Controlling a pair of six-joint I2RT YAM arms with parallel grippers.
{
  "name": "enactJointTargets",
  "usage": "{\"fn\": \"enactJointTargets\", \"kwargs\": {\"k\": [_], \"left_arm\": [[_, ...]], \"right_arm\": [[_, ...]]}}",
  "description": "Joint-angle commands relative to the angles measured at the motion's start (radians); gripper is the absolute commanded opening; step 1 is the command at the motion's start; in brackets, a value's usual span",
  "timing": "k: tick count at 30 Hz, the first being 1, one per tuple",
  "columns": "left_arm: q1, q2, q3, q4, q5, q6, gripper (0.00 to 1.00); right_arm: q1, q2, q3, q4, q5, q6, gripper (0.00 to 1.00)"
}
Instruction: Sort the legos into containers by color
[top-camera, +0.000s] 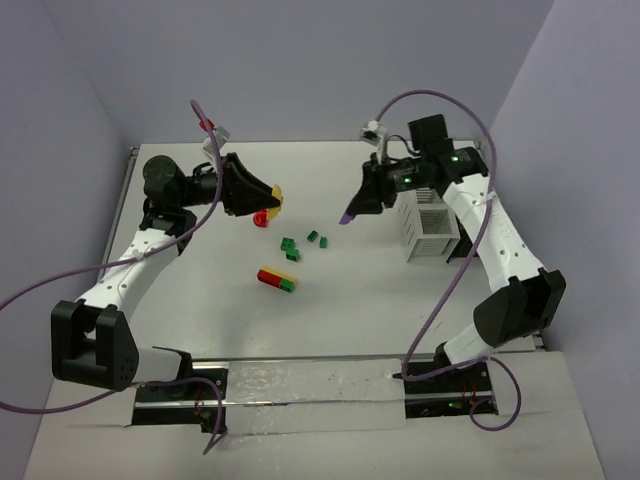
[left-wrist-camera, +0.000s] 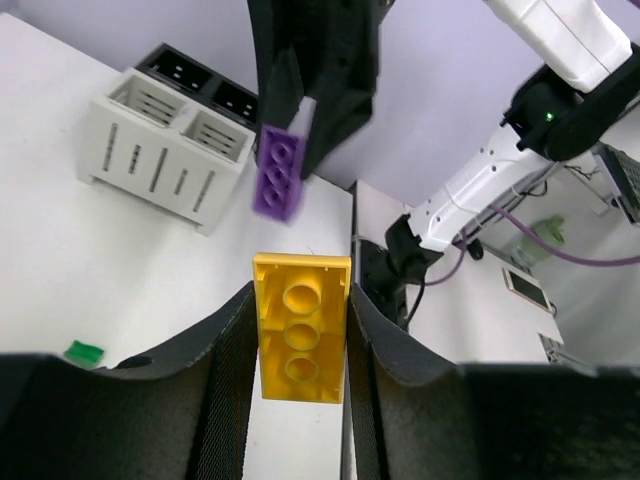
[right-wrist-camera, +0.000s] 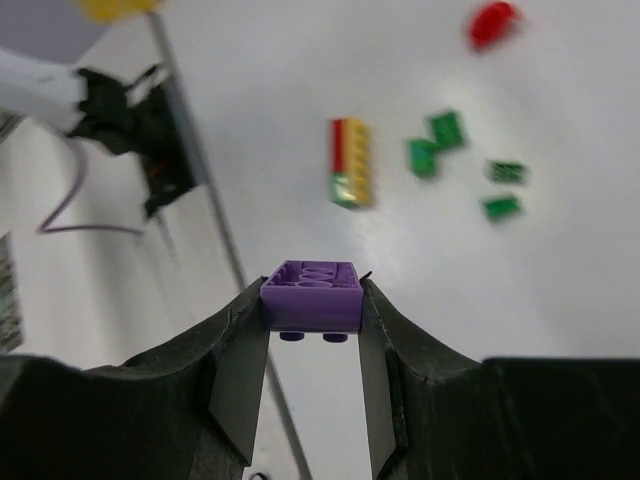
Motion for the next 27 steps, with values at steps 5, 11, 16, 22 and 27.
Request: {"fn": "enactJointTargets", "kwargs": {"k": [5, 11, 16, 22, 27], "left_arm": [[0.001, 0.021, 0.140, -0.327, -0.234, 0.350, 0.00], [-0.100, 0.073, 0.236, -0.556, -0.477, 0.565, 0.00], [-0.122, 0.089, 0.233, -0.600, -0.514, 0.615, 0.00], [-0.124, 0.093, 0.221, -0.603, -0.496, 0.617, 0.00], [-0.124, 0.110, 0.236, -0.595, -0.485, 0.599, 0.00]], "right_arm": [[-0.465, -0.057, 0.018, -0.019, 0.293, -0.115, 0.00], [-0.619, 0.040, 0.116, 0.059, 0.597, -0.095, 0.00], [-0.639, 0.158, 0.191, 0.066, 0.695, -0.090, 0.00], [-0.638, 0.256, 0.217, 0.092, 0.725, -0.083, 0.00], [-0.637, 0.291, 0.208, 0.134, 0.749, -0.091, 0.00]]}}
